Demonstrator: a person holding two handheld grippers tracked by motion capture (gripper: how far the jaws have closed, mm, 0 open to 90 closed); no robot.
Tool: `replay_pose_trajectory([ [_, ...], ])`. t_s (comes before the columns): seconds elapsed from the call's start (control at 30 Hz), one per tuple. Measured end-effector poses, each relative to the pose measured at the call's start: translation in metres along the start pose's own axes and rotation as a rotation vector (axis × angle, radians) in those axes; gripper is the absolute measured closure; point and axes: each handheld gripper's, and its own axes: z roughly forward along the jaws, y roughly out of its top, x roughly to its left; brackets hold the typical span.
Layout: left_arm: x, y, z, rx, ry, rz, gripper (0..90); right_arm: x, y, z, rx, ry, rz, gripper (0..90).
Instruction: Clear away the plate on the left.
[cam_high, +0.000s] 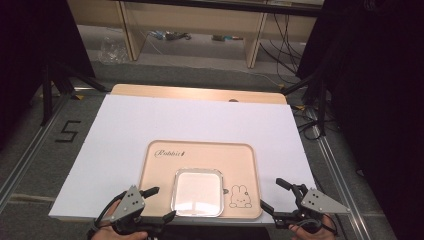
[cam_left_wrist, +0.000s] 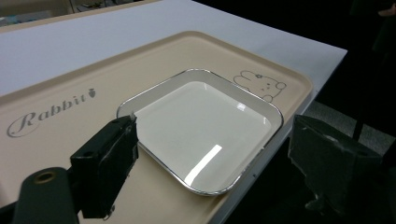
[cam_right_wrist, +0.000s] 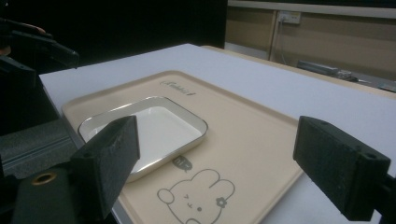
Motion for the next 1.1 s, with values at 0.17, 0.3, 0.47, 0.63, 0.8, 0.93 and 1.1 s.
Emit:
replay_pose_trajectory([
  [0.17,-0.006,0.0,-0.003,-0.014,0.007,0.012,15.6,0.001,0.0,-0.001,-0.006,-0.02,0.012,15.2],
  [0.3,-0.005,0.0,-0.008,-0.033,0.022,0.022,15.6,0.001,0.0,0.0,-0.012,-0.009,0.001,15.2],
  [0.47,-0.005,-0.001,-0.013,-0.05,0.041,-0.01,15.6,0.001,0.0,-0.001,-0.012,-0.021,-0.006,15.2],
  [0.63,-0.006,-0.003,-0.016,-0.037,0.057,-0.029,15.7,0.002,0.0,-0.001,-0.004,-0.015,0.009,15.3],
  [0.8,-0.005,-0.004,-0.015,-0.036,0.048,-0.02,15.7,0.001,0.0,0.0,-0.013,-0.023,-0.008,15.3],
  [0.93,-0.004,-0.004,-0.015,-0.023,0.058,-0.005,15.7,0.002,0.0,0.0,-0.004,-0.014,0.009,15.3],
  [1.1,-0.005,-0.005,-0.014,-0.005,0.057,-0.02,16.0,0.001,0.0,0.0,0.0,-0.012,0.008,15.2],
])
